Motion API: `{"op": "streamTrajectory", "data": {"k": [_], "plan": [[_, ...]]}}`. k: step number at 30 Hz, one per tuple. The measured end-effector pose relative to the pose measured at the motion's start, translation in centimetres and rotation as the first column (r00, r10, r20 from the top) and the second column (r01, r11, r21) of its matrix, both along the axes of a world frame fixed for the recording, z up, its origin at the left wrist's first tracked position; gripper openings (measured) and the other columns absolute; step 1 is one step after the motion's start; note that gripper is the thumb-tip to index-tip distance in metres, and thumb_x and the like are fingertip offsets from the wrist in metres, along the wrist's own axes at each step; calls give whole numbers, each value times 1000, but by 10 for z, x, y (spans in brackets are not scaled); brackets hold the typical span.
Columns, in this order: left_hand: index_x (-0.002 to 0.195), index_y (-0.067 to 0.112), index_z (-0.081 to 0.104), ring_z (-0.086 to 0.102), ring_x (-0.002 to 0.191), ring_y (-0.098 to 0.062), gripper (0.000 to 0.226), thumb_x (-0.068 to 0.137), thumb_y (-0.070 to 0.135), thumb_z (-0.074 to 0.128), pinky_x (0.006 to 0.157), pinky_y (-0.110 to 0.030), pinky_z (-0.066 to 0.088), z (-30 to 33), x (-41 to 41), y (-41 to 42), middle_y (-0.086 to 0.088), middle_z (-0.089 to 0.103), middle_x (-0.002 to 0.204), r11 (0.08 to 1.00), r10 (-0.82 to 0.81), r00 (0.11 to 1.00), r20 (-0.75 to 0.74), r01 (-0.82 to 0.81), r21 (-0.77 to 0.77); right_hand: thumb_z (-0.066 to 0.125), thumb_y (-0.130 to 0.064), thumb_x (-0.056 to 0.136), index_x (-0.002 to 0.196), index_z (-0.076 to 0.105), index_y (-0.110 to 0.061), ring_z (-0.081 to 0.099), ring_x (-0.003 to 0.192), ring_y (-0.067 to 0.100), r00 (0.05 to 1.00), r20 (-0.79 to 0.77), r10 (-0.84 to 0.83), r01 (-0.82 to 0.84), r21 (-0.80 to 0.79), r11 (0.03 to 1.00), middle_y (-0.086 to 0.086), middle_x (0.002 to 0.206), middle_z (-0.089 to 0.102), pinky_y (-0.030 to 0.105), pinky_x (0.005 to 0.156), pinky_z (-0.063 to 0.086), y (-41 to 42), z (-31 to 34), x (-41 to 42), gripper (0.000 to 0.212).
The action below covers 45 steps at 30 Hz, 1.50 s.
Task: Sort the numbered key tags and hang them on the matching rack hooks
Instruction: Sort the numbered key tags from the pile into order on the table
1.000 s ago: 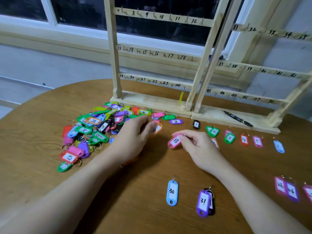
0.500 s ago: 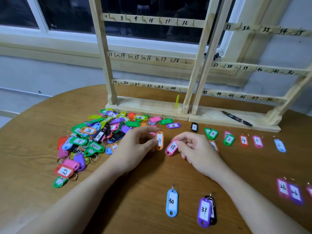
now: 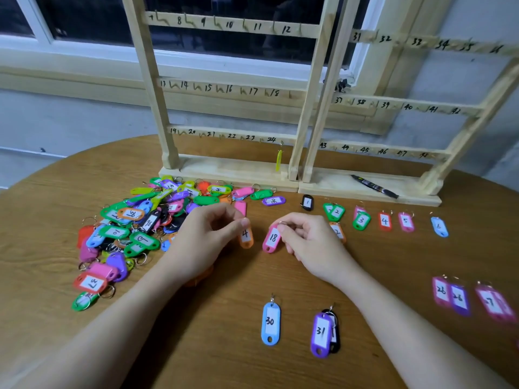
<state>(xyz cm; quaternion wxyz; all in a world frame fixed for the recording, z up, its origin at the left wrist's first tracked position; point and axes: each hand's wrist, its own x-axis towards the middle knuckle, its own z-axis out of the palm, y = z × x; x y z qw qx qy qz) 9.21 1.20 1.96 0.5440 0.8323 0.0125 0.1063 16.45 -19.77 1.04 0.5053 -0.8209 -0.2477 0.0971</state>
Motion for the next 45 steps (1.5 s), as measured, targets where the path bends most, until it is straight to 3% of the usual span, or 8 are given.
{"op": "streamTrajectory", "data": {"k": [3,5,9,14,20,24,33,45], "plan": [[83,21,74,57,63,-1,14,94,29,70,62,-17,42,4,-4,-4,7,70,72,999,36,999,9,-37,40,55,-17,103,98,72,-23,52,58,5,998,-63,16,-14,32,999,-5,62,59,25,60,43,-11,11,-6,18],[81,23,74,58,64,1,12,92,28,72,62,-14,42,10,-3,-12,10,71,72,996,38,999,8,-38,75,55,-16,103,97,71,-21,49,56,3,998,-66,-14,16,32,999,-4,62,57,20,58,40,-23,23,-7,17],[82,20,72,57,64,3,13,94,16,70,62,-12,41,29,17,-39,8,68,70,992,-53,998,29,50,112,58,-15,102,94,70,-27,53,52,-1,994,-25,-108,106,-52,993,-15,60,62,11,54,37,-62,46,-2,19],[83,21,66,57,68,3,16,96,13,65,63,-10,41,45,63,-96,10,65,74,964,-176,984,26,167,209,60,-8,100,96,74,-11,52,48,-2,974,-47,-219,214,-101,972,-18,56,63,11,53,37,-121,65,-3,14],[84,21,66,60,69,0,12,94,15,68,63,-15,44,41,118,-162,4,70,79,903,-299,954,-37,295,313,69,-5,93,90,76,-11,58,53,1,932,-57,-357,349,-119,929,-10,59,68,9,53,41,-180,75,-6,10],[89,17,69,64,85,-15,4,93,18,70,76,-28,51,38,143,-185,-1,71,88,880,-276,960,-47,272,388,74,-7,90,86,76,-13,64,59,10,896,-92,-433,424,-103,900,4,75,75,16,58,50,-201,74,-4,7],[94,21,69,64,93,-20,4,92,20,67,83,-38,54,23,163,-210,1,73,95,782,-293,955,-38,262,566,74,-19,91,87,76,-20,66,60,5,872,-89,-482,469,-133,873,-3,79,76,17,60,51,-215,70,10,5],[92,25,70,56,101,-25,6,92,24,65,79,-34,30,34,162,-204,6,73,95,689,-289,951,108,128,713,76,-14,90,87,75,-17,66,62,-1,896,-87,-436,422,-144,895,-5,77,74,16,61,52,-216,62,-4,4]]}}
